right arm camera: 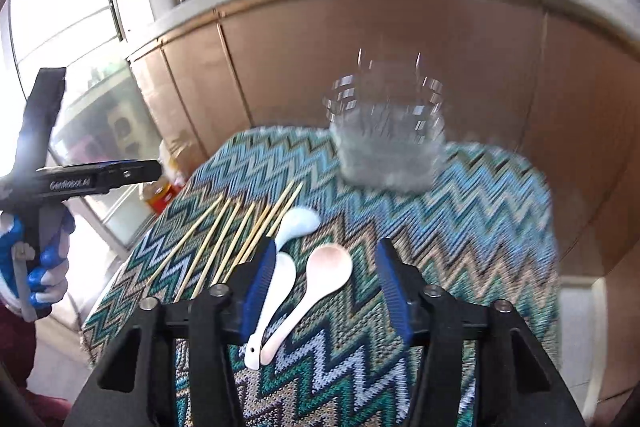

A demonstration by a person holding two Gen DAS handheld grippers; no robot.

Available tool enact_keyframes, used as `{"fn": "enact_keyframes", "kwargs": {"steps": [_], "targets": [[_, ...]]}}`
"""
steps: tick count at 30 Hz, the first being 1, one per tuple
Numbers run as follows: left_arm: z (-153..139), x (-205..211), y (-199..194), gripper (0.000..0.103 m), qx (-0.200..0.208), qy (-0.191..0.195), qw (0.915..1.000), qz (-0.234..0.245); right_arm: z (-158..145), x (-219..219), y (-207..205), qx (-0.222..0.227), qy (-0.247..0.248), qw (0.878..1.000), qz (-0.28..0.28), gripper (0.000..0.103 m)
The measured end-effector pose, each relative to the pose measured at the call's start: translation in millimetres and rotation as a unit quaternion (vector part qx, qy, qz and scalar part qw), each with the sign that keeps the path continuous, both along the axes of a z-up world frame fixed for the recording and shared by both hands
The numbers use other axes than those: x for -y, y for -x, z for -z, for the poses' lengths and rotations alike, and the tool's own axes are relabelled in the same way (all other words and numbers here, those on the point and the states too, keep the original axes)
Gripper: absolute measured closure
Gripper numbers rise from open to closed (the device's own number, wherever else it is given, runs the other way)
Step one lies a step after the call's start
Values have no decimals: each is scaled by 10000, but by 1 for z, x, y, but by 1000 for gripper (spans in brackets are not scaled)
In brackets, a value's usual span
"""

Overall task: Organize utensils
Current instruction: 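Grasp the pink-bowled white spoon with the right tool while the left tool grasps a wooden chopstick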

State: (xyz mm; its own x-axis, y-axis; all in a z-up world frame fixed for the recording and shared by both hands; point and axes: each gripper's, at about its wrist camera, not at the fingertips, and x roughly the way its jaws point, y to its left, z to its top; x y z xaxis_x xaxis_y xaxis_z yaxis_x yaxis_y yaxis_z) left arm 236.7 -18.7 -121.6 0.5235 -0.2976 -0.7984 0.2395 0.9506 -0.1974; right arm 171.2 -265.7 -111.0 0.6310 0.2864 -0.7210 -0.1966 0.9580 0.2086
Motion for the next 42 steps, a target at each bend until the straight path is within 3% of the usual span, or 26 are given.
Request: {"fn": "enact_keyframes", "kwargs": {"steps": [3,11,21,36,42], "targets": [[27,9,-26,71,-681,191,9974,144,18,6,-9,-316,-146,9993,-120,60],[72,35,-77,81,-1546,72,9877,235,48,20,-27,-721,-358,9965,-219,61],[102,45,-105,92,-1918,-327,9808,140,63,28,-36,-843,-457,9951,-248,61],[128,45,-120,93,-2243,-438,9735,125,87,13,-60,-1143,-526,9905,-551,61],[143,67,-127,93,-2343,-487,9709,100,103,5,-81,-1369,-651,9851,-811,61]]}}
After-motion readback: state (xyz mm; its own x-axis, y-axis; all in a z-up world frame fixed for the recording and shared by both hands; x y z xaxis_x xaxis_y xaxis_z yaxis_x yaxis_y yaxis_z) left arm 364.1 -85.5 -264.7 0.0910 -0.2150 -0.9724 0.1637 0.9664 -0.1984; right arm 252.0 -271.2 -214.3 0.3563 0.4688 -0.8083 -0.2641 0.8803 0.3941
